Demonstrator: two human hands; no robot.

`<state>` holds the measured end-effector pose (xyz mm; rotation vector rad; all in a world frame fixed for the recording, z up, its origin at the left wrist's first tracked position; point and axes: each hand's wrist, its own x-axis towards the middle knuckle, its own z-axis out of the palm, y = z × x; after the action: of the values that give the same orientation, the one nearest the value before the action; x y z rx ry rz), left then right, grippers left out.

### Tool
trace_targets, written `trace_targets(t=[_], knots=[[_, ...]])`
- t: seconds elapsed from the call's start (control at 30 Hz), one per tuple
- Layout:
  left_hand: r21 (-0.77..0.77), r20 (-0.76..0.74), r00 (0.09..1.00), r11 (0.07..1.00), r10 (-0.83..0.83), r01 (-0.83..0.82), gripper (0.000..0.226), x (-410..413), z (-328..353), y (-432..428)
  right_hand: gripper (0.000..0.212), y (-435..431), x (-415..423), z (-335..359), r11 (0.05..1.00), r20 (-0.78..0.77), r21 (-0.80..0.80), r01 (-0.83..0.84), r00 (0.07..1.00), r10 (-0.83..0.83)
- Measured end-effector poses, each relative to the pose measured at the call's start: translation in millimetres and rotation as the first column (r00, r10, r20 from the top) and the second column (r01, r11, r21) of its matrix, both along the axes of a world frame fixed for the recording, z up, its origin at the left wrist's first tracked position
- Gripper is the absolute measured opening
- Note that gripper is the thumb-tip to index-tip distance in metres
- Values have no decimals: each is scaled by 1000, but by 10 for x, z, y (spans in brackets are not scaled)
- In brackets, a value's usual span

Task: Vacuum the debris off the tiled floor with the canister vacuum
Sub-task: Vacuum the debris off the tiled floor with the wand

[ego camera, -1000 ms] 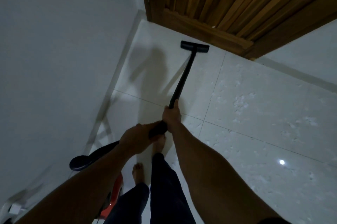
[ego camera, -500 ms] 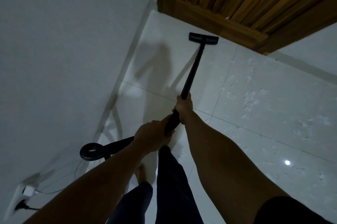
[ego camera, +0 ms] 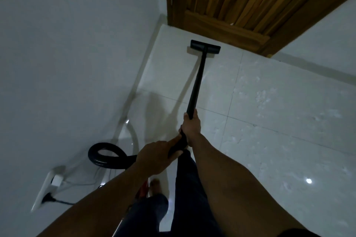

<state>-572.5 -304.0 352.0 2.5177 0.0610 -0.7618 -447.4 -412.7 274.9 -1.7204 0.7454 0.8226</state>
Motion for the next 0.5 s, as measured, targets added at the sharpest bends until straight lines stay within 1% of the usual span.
trace_targets(t=[0.17,0.27,0.33,0.43,0.5], knots=[[-14,60,998,999,-35,35,64,-912,50,36,65,-31,-922,24,1000,50,2,9,999,-9],[-65,32,998,997,-51,53,61,-1360,160,40,68,-80,-1409,61,1000,31,-9,-3,1000,3],[-87,9,997,993,-81,81,60,-1625,266,7,64,-165,-1718,178,1000,7,28,12,1000,-12],[-87,27,994,990,-106,108,60,-1996,407,-96,55,-325,-2110,360,994,-24,73,76,997,-74],[-73,40,992,990,-117,120,66,-2213,497,-193,52,-426,-2354,436,994,-47,72,79,996,-75]])
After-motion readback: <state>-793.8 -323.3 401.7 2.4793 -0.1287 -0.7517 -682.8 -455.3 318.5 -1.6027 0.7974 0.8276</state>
